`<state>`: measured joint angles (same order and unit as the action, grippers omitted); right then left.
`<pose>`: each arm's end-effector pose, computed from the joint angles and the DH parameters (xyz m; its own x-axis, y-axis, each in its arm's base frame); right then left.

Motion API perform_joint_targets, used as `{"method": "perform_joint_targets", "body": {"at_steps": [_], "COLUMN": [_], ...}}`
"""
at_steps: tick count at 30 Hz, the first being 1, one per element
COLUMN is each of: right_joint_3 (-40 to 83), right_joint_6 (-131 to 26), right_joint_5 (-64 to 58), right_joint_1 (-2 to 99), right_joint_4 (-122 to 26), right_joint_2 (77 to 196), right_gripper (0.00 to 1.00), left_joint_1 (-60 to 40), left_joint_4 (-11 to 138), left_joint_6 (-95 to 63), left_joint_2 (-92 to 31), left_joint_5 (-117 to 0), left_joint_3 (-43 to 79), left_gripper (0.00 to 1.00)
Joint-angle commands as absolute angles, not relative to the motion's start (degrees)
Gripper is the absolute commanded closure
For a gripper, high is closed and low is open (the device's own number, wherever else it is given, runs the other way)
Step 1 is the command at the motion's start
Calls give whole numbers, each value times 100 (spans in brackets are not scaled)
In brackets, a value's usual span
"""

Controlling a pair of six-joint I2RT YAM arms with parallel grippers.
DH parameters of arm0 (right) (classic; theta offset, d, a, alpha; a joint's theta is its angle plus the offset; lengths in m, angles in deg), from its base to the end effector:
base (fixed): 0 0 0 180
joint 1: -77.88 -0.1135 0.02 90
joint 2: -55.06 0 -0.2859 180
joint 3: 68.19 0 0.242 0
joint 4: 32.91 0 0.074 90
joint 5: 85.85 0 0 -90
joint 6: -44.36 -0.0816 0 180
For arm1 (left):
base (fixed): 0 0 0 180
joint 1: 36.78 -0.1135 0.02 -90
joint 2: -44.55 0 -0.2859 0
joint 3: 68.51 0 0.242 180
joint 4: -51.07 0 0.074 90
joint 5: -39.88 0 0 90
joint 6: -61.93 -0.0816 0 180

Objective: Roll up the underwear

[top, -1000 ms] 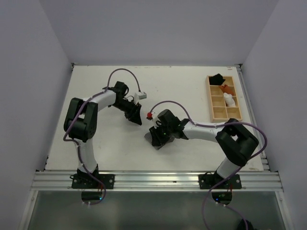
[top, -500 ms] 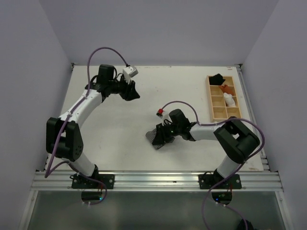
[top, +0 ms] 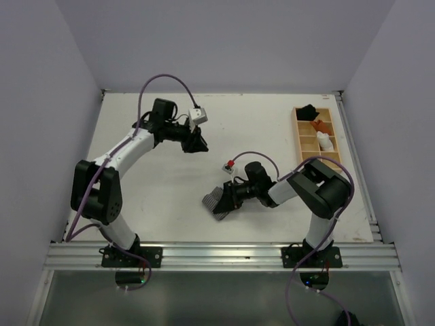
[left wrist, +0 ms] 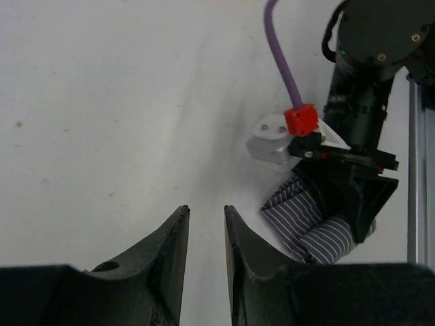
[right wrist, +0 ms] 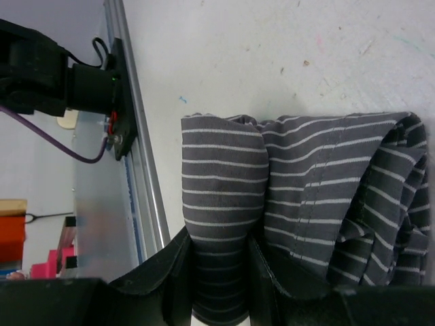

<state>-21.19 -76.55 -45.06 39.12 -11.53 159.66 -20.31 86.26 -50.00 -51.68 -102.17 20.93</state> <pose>0.2143 0.2513 0.1106 -0.8501 -0.2521 -0.4624 -0.5229 0.2990 0.7983 0.3497 -0.1705 0.2860 -0.3200 0.3341 -0.8866 0.9228 0.3221 -0.2116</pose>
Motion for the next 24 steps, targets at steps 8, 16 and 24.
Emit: {"method": "perform_joint_targets", "body": {"at_steps": [8,16,24], "right_joint_3": [-2694,-2633,-2597], "right_joint_6": [-8088,-8176,-8185], "right_joint_5": [-4480,-4621,-4682], "right_joint_1": [3921,3965,3974], "right_joint_4": [-736,-736,-762], "right_joint_2": [16642,16729,16739], "right_gripper": [77,76,75], "left_joint_1": [-1209,-760,-277], "left_joint_4": [11904,12018,11965], "left_joint_6": [-8940,-9302,-9319], "left_joint_2": [-5934,-6039,-6505], "left_joint_5": [-11243,-10962,-10628], "left_joint_3": [1827,1510,1536], "left_gripper": [63,56,52]}}
